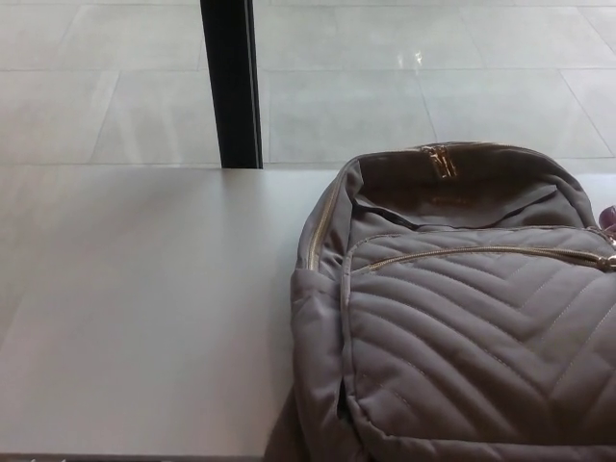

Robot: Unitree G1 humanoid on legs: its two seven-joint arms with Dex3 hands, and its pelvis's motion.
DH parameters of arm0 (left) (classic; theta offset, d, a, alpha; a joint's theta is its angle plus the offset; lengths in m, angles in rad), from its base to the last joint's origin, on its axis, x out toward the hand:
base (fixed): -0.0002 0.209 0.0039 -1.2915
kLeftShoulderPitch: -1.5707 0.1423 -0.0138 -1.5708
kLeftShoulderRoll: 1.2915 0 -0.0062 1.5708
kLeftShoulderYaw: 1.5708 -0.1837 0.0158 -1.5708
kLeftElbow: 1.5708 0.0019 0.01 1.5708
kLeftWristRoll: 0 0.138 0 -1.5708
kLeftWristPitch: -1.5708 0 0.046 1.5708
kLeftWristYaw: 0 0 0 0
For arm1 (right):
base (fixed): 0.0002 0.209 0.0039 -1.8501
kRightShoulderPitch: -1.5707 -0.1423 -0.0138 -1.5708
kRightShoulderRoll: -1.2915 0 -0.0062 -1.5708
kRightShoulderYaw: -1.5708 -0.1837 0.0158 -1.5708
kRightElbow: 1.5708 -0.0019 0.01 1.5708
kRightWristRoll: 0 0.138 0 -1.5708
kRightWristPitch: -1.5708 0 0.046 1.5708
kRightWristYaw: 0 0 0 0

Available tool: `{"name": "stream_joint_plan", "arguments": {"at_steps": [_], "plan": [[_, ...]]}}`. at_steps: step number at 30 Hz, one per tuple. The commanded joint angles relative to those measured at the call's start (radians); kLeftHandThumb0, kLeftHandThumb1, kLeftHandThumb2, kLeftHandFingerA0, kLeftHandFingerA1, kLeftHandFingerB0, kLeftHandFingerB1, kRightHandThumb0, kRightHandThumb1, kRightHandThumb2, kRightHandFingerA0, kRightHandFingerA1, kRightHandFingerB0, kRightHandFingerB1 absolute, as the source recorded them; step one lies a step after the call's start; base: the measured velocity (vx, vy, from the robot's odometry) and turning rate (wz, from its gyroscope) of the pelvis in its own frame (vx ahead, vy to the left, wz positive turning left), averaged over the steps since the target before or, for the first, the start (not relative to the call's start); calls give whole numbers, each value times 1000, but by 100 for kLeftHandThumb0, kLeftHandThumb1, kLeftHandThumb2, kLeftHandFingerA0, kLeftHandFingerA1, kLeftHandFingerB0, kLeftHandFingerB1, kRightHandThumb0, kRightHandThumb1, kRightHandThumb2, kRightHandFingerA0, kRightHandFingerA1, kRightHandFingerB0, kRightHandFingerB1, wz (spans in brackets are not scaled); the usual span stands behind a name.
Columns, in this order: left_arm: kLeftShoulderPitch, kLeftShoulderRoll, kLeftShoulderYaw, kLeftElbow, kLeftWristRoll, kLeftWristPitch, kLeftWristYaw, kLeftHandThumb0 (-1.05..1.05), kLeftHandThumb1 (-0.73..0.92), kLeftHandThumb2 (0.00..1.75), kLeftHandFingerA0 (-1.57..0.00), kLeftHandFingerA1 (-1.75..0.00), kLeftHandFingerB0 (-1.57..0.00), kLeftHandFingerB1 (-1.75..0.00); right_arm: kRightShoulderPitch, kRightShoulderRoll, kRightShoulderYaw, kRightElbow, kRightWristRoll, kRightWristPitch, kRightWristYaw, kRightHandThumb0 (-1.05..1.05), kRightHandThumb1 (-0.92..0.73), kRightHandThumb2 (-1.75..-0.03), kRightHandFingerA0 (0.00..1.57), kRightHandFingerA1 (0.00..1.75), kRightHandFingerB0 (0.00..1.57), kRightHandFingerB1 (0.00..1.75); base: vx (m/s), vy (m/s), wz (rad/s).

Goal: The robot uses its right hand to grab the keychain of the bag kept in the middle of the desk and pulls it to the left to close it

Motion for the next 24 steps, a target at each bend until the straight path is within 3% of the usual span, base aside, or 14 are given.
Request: {"name": "stream_joint_plan", "arguments": {"at_steps": [1,3,4,5,6,9,10,13,14,16,17,19,23,24], "plan": [[8,7,0,0,-4,-16,2,-105,85,86,-78,-108,-55,-110,-48,155,-186,6,210,207,-5,-23,-68,-63,70,151,53,47,0,0,0],[14,6,1,-12,-7,-14,-4,-105,87,84,-76,-108,-56,-110,-79,183,-229,-6,237,297,-7,-29,-69,-60,66,103,49,42,0,0,0],[10,7,1,-2,-6,-17,-6,-105,64,126,-76,-112,-55,-113,-98,187,-254,-4,268,333,9,-35,-70,-60,63,93,41,39,0,0,0],[7,8,1,3,-5,-19,-7,-105,64,126,-76,-112,-55,-113,-104,189,-263,-3,275,345,17,-35,-70,-60,63,93,41,39,0,0,0],[9,7,2,10,-6,-25,-11,-105,85,85,-78,-108,-56,-109,-113,185,-265,-4,265,358,18,-47,-54,-85,60,82,30,49,0,0,0],[12,7,2,9,-4,-30,-10,-105,87,85,-79,-108,-58,-111,-126,191,-281,-5,265,381,12,-45,-55,-83,58,85,31,49,0,0,0],[17,7,-1,0,1,-32,-3,-105,66,126,-79,-110,-57,-111,-144,204,-310,-1,278,403,-4,-38,-68,-59,57,93,38,38,0,0,0],[21,8,-3,-5,3,-33,-3,-105,66,127,-77,-110,-55,-112,-198,242,-401,24,317,457,-54,-37,-71,-60,57,94,42,40,0,0,0],[20,9,-3,-3,4,-31,-4,-105,66,127,-77,-110,-55,-112,-205,241,-411,28,318,461,-56,-37,-71,-60,57,94,42,40,0,0,0],[20,8,-2,-5,2,-26,2,-105,87,85,-77,-107,-55,-110,-229,248,-448,62,322,445,-76,-38,-69,-60,58,93,44,42,0,0,0],[17,8,-1,1,1,-28,-2,-105,66,127,-77,-111,-55,-113,-243,245,-467,78,328,450,-78,-37,-69,-60,57,96,43,42,0,0,0],[17,9,-2,3,1,-33,-6,-105,66,127,-76,-111,-56,-113,-269,240,-493,95,328,473,-88,-37,-69,-60,62,101,46,42,0,0,0],[9,12,-3,20,2,-32,-11,-105,65,127,-77,-111,-56,-113,-270,210,-483,107,291,445,-84,-36,-70,-60,61,95,45,42,0,0,0],[10,13,-3,15,0,-27,-13,-105,85,85,-78,-108,-57,-112,-274,198,-482,124,281,446,-88,-37,-68,-60,59,95,46,41,0,0,0]]}}
